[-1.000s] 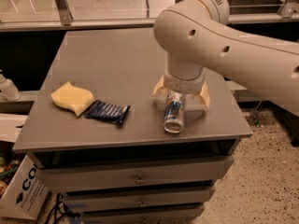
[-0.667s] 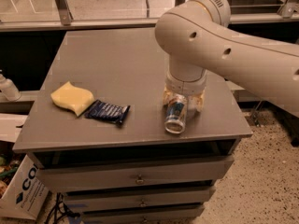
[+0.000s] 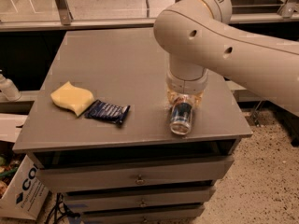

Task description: Place redbull can upright

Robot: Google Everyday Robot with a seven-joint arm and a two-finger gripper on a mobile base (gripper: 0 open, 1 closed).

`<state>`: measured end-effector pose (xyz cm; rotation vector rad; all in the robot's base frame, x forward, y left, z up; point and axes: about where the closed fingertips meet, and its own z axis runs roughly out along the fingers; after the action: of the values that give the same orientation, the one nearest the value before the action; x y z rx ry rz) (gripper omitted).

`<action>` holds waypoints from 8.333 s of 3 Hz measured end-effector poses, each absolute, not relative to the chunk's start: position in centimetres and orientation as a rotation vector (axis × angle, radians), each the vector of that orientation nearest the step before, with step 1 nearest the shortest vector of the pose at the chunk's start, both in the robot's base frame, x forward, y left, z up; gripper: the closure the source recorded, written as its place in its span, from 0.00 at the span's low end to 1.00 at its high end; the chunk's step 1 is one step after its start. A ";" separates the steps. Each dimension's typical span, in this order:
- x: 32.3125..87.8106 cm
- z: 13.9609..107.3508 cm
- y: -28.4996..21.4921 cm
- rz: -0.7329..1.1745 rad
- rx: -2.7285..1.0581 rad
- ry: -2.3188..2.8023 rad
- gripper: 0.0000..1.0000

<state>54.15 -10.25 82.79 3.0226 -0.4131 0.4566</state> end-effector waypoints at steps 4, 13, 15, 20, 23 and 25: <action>53.8 87.1 -9.7 0.537 3.078 -0.464 1.00; 64.9 93.8 -7.4 1.613 3.360 0.028 1.00; 67.6 95.4 -6.5 2.048 3.253 0.210 1.00; 69.0 96.4 -5.9 2.524 2.979 0.690 1.00; 68.0 98.0 -5.1 2.509 2.411 1.337 1.00; 67.7 97.3 -4.7 2.486 2.384 1.416 1.00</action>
Offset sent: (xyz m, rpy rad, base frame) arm 0.0036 0.0159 0.0796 0.1525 -0.0755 -0.0329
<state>67.69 -4.70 97.35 2.3842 1.4160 2.4864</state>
